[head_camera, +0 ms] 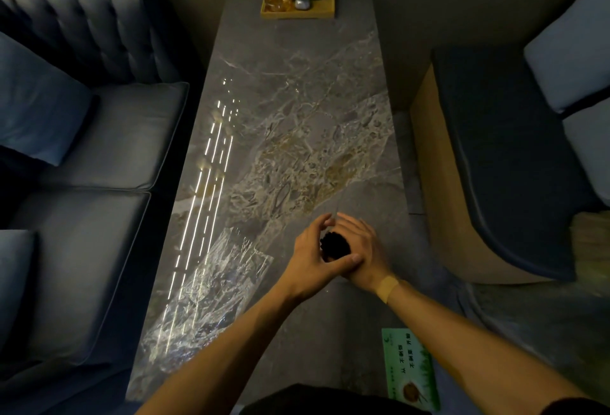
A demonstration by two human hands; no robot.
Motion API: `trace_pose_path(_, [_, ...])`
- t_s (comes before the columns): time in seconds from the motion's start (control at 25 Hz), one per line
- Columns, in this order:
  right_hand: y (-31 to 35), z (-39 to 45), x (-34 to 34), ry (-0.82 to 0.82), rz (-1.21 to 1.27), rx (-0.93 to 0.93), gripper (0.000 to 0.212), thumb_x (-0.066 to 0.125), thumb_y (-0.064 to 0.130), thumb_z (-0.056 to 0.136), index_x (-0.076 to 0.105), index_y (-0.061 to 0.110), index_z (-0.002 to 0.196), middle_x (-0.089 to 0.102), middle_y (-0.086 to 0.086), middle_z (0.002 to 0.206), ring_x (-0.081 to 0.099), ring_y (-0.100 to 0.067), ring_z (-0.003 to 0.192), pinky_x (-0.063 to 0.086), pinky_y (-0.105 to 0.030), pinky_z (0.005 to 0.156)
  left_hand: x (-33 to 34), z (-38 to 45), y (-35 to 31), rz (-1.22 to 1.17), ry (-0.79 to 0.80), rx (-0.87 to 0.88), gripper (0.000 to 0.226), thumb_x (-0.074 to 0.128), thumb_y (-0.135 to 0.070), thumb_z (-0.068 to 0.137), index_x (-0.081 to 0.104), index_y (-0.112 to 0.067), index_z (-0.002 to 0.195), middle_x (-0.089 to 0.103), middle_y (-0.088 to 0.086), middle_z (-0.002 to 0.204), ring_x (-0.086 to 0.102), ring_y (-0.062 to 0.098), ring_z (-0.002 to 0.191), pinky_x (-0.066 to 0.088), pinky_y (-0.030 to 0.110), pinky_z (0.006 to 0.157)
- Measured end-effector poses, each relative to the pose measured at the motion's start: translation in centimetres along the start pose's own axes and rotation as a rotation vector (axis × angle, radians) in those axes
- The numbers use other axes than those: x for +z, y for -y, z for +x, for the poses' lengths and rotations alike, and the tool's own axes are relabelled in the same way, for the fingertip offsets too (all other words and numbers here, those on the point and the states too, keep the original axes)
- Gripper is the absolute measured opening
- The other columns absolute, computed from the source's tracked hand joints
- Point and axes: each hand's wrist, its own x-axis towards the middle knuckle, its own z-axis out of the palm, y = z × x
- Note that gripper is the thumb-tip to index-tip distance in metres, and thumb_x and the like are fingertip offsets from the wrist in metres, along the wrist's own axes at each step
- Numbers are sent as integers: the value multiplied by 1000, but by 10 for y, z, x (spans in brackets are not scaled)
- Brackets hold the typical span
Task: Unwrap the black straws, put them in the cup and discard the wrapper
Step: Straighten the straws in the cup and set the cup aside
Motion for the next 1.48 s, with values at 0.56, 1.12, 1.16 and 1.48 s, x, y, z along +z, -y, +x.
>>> trace_pose_path(0.56, [4, -1, 2, 48, -82, 98, 69, 46, 63, 68, 54, 25, 126, 50, 3, 140, 31, -21, 141, 23, -54, 114, -2, -4, 2, -187, 20, -31, 102, 76, -63, 65, 19, -44, 147, 37, -17, 142, 40, -5, 126, 39, -2, 87])
trace_pose_path(1.12, [2, -3, 3, 251, -209, 136, 81, 62, 42, 79, 21, 28, 148, 27, 4, 154, 7, -20, 149, 1, -54, 120, 0, -18, 6, 493, -119, 372, 76, 37, -60, 95, -2, -31, 152, -3, -13, 161, 2, 6, 151, 15, 28, 122])
trace_pose_path(1.16, [2, -2, 3, 250, -210, 140, 81, 62, 42, 80, 21, 30, 148, 27, 5, 154, 7, -20, 149, 1, -54, 120, 1, -18, 6, 505, -117, 378, 75, 36, -60, 95, -6, -33, 151, -5, -15, 160, 1, 5, 151, 15, 28, 122])
trace_pose_path(1.48, [-2, 2, 3, 204, -177, 104, 77, 60, 63, 71, 40, 30, 138, 32, 6, 153, 14, -18, 147, 5, -59, 118, -14, -21, 23, -217, -101, 50, 107, 73, -59, 74, 1, -47, 151, 20, -15, 160, 31, -2, 140, 30, 21, 110])
